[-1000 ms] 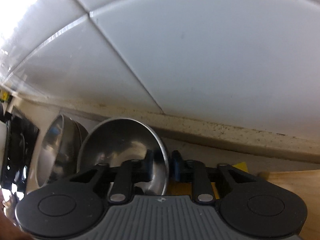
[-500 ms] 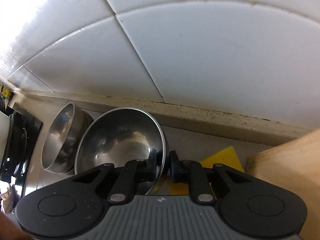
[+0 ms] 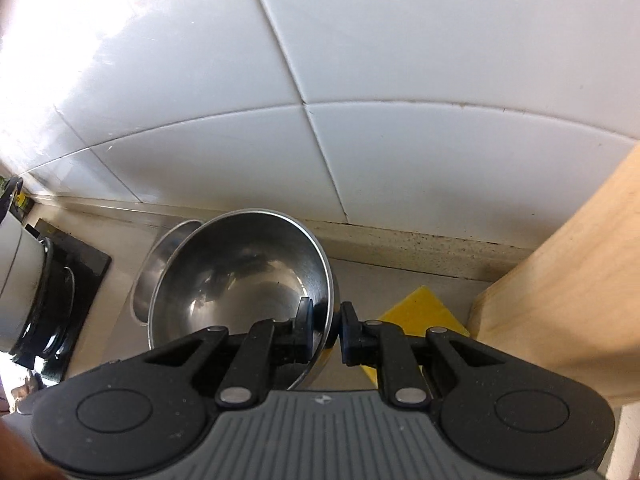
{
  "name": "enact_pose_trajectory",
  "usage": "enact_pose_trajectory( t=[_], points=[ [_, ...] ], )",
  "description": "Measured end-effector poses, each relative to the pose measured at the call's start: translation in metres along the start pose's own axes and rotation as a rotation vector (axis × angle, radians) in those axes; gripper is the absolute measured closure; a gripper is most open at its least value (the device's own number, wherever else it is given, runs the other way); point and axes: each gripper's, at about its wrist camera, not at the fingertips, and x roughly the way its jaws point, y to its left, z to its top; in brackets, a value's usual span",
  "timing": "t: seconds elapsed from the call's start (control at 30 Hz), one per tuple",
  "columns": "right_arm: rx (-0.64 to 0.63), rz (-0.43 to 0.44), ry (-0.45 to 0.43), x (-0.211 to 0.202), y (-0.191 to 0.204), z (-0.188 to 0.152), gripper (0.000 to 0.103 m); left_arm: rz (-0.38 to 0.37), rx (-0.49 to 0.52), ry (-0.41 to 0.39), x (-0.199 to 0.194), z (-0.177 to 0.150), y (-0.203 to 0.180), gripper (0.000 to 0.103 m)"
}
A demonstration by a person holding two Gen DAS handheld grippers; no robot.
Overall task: Organize plates and bowls
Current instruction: 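Lift the bowl with both grippers away from the wall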
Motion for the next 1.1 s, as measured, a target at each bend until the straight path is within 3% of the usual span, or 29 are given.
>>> enact_pose_trajectory(
  t=[0.5,1.1],
  points=[
    [-0.095,-0.096,-0.067,-0.043,0.055,-0.042,0.103,-0.024,0.081,-0.052,-0.040,-0.027,0.031,0.055],
    [-0.195,-0.069,-0.081,-0.058,0.111,-0.085,0.103,0.022,0.119,-0.091,-0.090,-0.059,0.073,0.054]
  ],
)
